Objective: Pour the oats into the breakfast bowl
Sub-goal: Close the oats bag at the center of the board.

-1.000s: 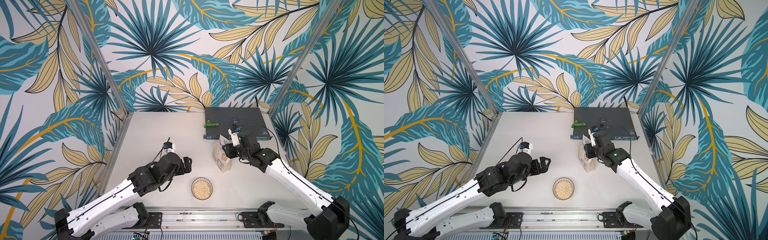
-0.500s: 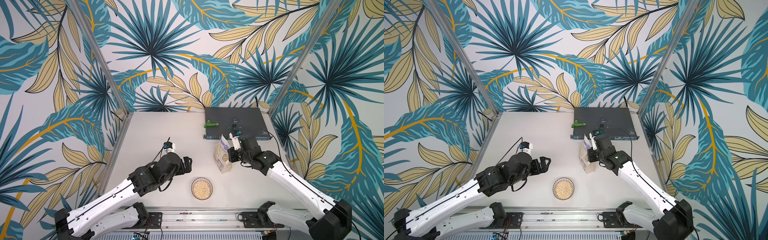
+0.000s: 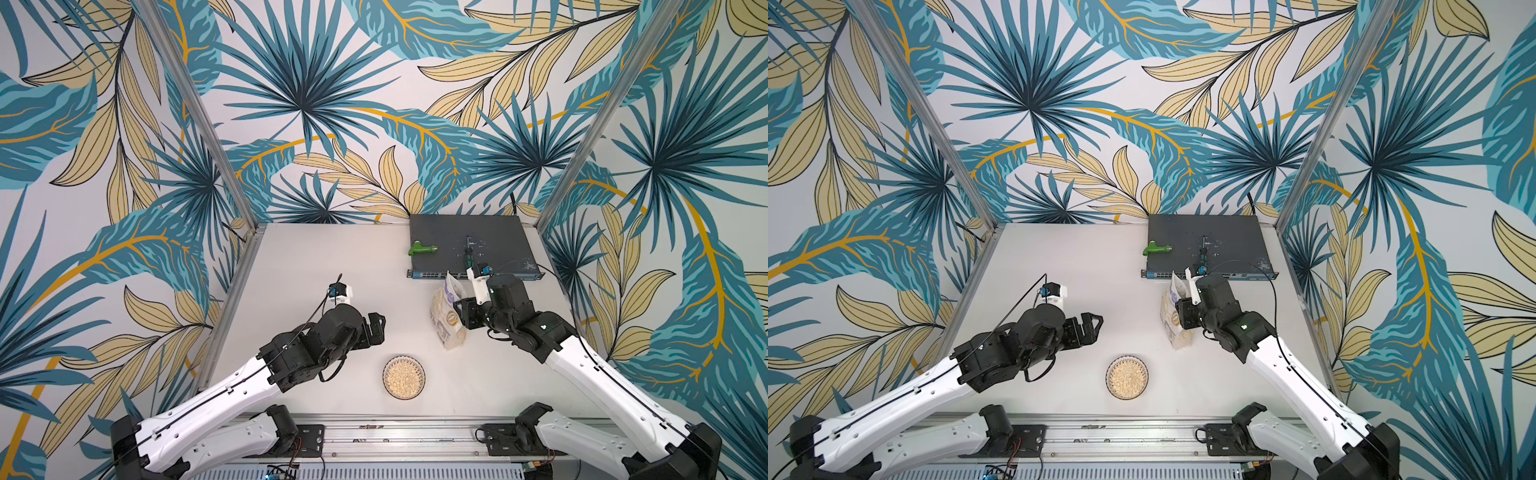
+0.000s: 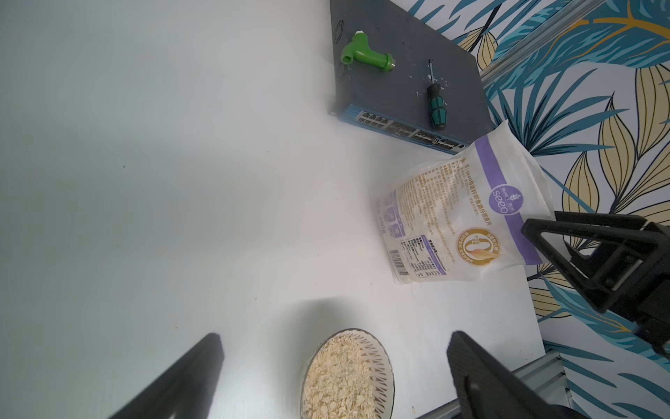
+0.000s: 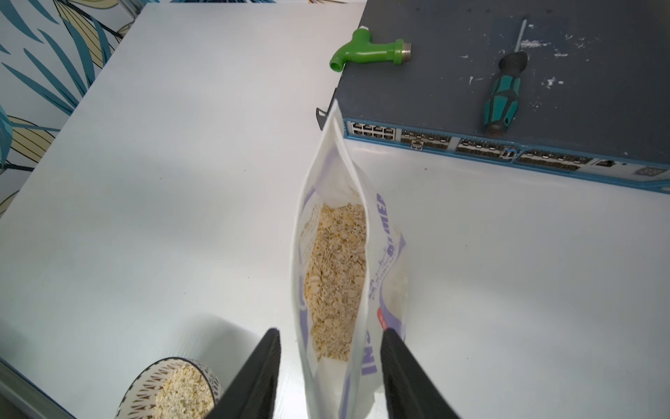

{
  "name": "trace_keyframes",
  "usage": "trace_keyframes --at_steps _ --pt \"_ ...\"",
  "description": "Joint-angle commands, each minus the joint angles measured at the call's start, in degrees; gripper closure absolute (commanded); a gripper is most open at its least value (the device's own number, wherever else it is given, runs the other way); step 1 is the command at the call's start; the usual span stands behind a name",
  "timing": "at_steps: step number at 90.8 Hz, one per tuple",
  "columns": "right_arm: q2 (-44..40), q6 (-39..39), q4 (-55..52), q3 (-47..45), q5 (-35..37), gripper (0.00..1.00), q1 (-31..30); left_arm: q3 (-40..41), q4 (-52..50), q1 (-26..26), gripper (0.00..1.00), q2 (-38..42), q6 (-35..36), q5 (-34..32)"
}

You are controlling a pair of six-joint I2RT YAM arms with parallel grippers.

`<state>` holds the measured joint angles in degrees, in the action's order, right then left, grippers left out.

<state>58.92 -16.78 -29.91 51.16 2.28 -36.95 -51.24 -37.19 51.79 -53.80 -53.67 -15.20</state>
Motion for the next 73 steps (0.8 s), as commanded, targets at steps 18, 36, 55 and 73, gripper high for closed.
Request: trace_keyframes --at_steps 18,36,55,73 --pt "-1.76 -0.01 -1.7 -1.98 -0.36 0.93 -0.28 0.37 1.57 -0.19 0.0 -0.65 1.16 0.33" --pt "-4.45 -0.23 -0.26 -1.33 2.51 1.0 -0.49 0.38 1.77 -0.18 0.0 -0.53 1.78 0.56" --pt "-2.97 1.31 -0.09 0.11 3.72 0.48 -0.49 0.62 2.28 -0.11 0.0 -0.13 1.94 0.26" --pt "0.11 3.41 2.38 0.17 6.24 0.48 -0.34 0.44 2.38 -0.14 0.0 -0.3 1.88 0.51"
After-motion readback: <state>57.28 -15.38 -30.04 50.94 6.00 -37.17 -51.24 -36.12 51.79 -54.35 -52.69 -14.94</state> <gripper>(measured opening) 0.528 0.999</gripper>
